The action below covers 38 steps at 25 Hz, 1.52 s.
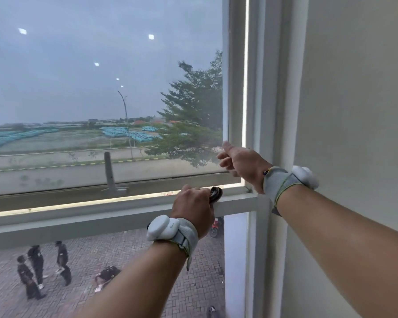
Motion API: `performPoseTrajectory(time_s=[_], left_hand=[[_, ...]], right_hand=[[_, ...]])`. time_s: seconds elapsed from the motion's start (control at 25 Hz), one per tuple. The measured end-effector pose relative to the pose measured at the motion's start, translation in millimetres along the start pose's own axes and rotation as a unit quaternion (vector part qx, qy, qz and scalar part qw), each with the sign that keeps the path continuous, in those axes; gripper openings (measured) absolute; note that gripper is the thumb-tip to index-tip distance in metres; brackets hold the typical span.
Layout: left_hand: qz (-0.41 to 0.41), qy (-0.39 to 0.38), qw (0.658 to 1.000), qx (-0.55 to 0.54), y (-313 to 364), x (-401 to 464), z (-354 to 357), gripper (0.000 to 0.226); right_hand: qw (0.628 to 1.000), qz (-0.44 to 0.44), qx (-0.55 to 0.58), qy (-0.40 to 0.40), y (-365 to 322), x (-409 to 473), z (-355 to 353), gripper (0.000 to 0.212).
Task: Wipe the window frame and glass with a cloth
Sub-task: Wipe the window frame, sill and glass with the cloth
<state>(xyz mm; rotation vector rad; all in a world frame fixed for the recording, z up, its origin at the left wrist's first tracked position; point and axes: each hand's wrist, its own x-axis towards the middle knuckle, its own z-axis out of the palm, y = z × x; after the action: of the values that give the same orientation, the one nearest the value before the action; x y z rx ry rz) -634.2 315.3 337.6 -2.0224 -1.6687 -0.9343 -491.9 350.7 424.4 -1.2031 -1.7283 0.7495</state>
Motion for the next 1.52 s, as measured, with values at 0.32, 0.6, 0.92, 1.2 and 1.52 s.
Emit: performPoseTrajectory(time_s=[0.32, 0.6, 0.92, 1.2, 1.52], left_hand=[[0.007, -0.013, 0.996, -0.084, 67.7, 28.8, 35.3, 0.018], [-0.037, -0.010, 0.987, -0.156, 87.8, 34.4, 37.9, 0.031], [-0.043, -0.023, 0.993, -0.109, 93.2, 34.5, 49.1, 0.027], [-0.022, -0.057, 0.990, -0.128, 86.8, 26.7, 39.4, 0.029], [-0.030, 0.077, 0.989, -0.124, 69.0, 43.0, 22.2, 0.018]], right_hand=[[0.999, -0.035, -0.011, 0.012, 0.8, 0.3, -32.5, 0.057], [0.998, -0.046, -0.027, 0.014, 1.9, -10.8, -45.9, 0.056], [0.997, -0.071, -0.029, 0.022, -0.4, -16.4, -52.3, 0.055], [0.997, -0.070, -0.029, 0.010, 3.2, -12.8, -45.1, 0.057], [0.997, -0.072, -0.013, 0.025, 0.7, -13.4, -51.1, 0.054]])
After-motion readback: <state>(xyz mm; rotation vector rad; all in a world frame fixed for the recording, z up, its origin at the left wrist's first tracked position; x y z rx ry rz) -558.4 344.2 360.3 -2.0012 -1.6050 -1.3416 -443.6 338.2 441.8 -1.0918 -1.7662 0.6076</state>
